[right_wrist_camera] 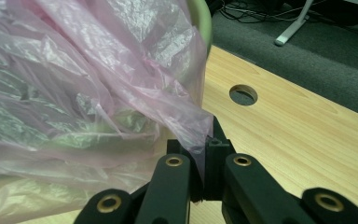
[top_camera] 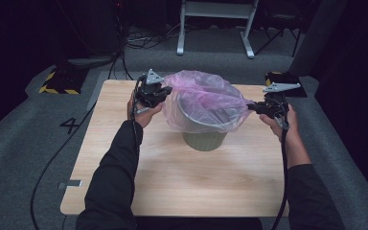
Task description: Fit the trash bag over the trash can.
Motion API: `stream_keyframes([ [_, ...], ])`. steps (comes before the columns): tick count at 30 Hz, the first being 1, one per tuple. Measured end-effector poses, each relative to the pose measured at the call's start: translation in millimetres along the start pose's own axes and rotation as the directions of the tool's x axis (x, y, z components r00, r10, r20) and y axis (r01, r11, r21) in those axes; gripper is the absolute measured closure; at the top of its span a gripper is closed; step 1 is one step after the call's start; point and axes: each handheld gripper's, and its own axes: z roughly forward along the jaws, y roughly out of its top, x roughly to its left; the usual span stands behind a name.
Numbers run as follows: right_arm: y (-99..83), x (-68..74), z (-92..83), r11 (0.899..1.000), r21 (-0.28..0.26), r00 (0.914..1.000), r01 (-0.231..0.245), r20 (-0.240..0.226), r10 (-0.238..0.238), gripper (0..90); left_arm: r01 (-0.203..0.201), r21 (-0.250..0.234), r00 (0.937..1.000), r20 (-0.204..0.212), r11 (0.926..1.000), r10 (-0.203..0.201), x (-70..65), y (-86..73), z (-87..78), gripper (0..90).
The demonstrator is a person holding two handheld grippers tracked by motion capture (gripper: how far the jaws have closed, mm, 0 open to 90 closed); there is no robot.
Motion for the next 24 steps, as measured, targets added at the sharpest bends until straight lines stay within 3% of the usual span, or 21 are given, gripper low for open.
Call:
stream_keyframes([
  [3,-6.7,-1.1,7.0,0.999,-0.030,0.9997,0.026,0.000,-0.026,90.0,0.011,0.034,0.9999,0.001,0.9994,-0.011,4.3,-5.1,11.9,89.7],
  [6,-11.7,-0.4,13.3,0.997,-0.058,0.9991,0.042,0.011,-0.042,90.0,0.027,0.037,0.9993,0.025,0.9989,-0.028,4.0,-8.5,18.9,89.8],
  [11,-21.2,-0.4,21.7,0.995,-0.100,0.9996,0.020,-0.017,-0.021,90.0,0.033,0.044,0.9945,0.098,0.9985,-0.037,-2.6,-14.2,29.3,89.9],
  [18,-25.8,4.2,23.2,0.990,-0.138,0.9974,0.006,-0.070,-0.016,90.0,0.034,0.038,0.9876,0.152,0.9987,-0.039,-4.2,-20.7,27.7,89.9],
  [19,-26.4,5.2,22.5,0.990,-0.137,0.9972,0.010,-0.072,-0.020,90.0,0.032,0.034,0.9837,0.176,0.9989,-0.038,-5.9,-23.5,25.2,89.9],
  [24,-31.7,9.6,18.3,0.989,-0.149,0.9938,0.010,-0.108,-0.027,90.0,-0.003,0.017,0.9807,0.196,0.9998,0.000,-13.4,-33.8,11.8,89.9],
])
